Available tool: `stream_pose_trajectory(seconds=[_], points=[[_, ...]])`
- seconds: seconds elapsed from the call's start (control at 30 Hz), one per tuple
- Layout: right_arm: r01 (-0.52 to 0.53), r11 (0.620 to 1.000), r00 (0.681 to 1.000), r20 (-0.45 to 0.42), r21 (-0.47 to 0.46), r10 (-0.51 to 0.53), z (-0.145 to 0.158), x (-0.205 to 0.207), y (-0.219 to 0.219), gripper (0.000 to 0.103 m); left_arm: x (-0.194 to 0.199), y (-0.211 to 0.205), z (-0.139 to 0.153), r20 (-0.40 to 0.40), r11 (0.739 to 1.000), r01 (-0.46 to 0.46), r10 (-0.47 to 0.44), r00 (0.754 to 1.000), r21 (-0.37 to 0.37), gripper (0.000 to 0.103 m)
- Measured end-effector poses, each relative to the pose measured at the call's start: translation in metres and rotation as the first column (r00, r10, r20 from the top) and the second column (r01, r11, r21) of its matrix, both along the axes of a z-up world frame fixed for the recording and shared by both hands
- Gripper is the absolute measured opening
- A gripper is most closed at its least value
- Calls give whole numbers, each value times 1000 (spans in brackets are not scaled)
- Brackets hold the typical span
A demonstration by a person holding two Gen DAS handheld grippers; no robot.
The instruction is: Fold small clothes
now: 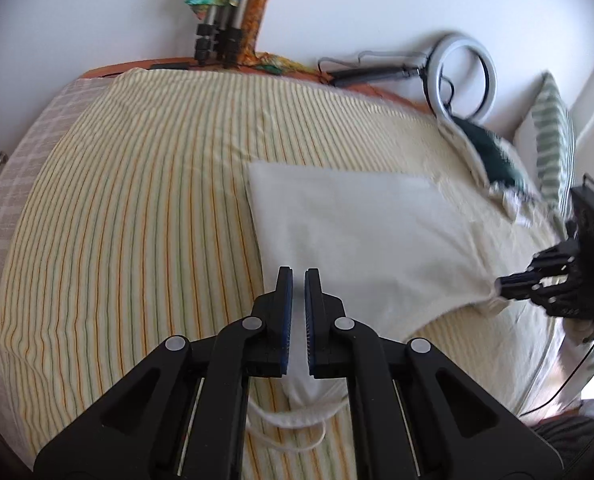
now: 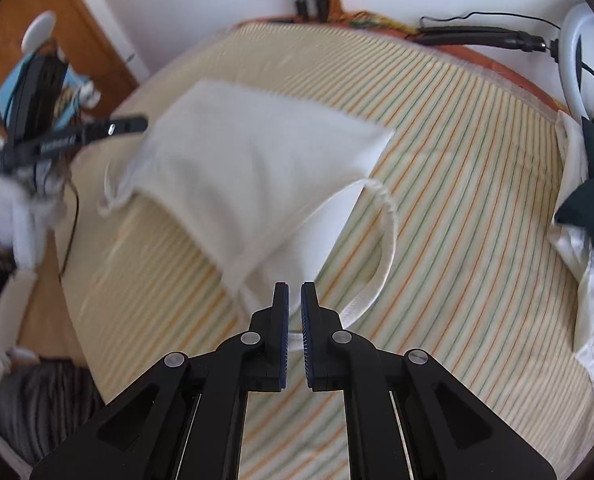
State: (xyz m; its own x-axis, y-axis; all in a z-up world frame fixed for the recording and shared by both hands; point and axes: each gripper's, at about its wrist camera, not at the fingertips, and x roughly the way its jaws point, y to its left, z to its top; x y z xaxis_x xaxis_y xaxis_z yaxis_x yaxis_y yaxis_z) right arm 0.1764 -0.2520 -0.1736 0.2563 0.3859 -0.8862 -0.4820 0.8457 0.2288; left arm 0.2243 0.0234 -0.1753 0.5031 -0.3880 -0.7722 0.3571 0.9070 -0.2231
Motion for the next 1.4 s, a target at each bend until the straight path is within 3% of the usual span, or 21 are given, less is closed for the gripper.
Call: stream_pose_trajectory(seconds=[0.2,0.3,0.37,0.4,0.43,0.47,0.6,0.83,1.03,1.2,1.37,1.4], points=[[-31,999,999,23,-45,32,3,-39,-3,9,-32,-1,-16,-8,990,50,-50,999,134,3],[-1,998,999,49,67,-2,19,-40,-10,9,-39,7,-13,-8,988,52,-51,999,143,4],[41,986,997,63,163,-52,30,-34,-21,15,-40,15,-7,1,993,28,-29,1000,113,17],[64,978,995,68,198,-79,33,-30,-24,30,-39,19,-3,2,997,17,-17,1000,80,34],[98,963,990,73,249,-119,37,-24,-32,37,-37,24,0,4,999,6,-6,1000,46,44],[117,951,987,70,287,-143,38,-18,-37,44,-35,27,4,3,1000,-5,5,1000,8,45],[233,897,967,8,376,-255,28,6,-53,44,-18,39,8,-45,989,-58,52,998,-134,45],[381,824,924,-132,419,-360,-12,32,-60,44,22,56,-17,-223,932,-170,100,970,-321,45],[441,760,897,-218,477,-384,-35,41,-71,44,38,61,-34,-299,893,-210,90,950,-398,45],[449,725,893,-251,522,-373,-43,44,-72,35,44,53,-40,-314,891,-192,59,948,-413,44],[441,719,897,-261,537,-356,-47,49,-63,30,52,44,-42,-313,894,-197,68,947,-402,35],[439,714,898,-259,545,-355,-48,51,-63,30,53,41,-42,-313,898,-197,71,947,-394,28]])
